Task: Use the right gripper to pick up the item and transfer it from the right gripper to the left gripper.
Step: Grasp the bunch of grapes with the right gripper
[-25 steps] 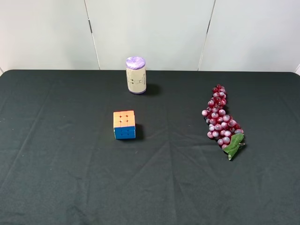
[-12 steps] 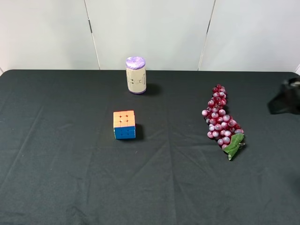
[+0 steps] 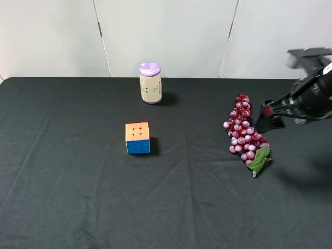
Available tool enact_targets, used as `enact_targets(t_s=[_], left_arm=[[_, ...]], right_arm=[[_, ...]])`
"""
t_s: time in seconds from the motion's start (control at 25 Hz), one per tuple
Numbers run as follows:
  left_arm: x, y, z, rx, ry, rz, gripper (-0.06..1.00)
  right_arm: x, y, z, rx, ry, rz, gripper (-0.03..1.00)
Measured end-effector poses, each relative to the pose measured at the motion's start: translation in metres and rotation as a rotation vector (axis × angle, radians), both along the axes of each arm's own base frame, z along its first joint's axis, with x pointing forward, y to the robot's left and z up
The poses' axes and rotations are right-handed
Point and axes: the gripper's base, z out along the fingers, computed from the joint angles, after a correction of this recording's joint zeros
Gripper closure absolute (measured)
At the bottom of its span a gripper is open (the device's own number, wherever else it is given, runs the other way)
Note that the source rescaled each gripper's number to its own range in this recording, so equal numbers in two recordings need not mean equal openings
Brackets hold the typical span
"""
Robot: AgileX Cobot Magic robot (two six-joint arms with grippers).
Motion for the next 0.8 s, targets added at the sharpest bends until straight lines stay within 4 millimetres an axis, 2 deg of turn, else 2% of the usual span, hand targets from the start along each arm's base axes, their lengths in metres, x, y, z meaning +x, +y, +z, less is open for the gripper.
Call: enact_targets(t_s=[0.32,0.6,0.8], left_arm=[[0.0,0.0,0.0,0.0,-0.001,0.0,-0.06],[0.0,0.0,0.0,0.0,-0.001,0.0,-0.06],[0.0,0.0,0.0,0.0,-0.001,0.0,-0.06]], right_arm=[[0.024,0.003,-0.039,-0.02,0.038,0.006,-0.03],[0.035,0.003,-0.072,-0.052,0.097,0.013,-0.03],[0.04,0.003,-0.088,-0.059,0.115,0.013,-0.03]])
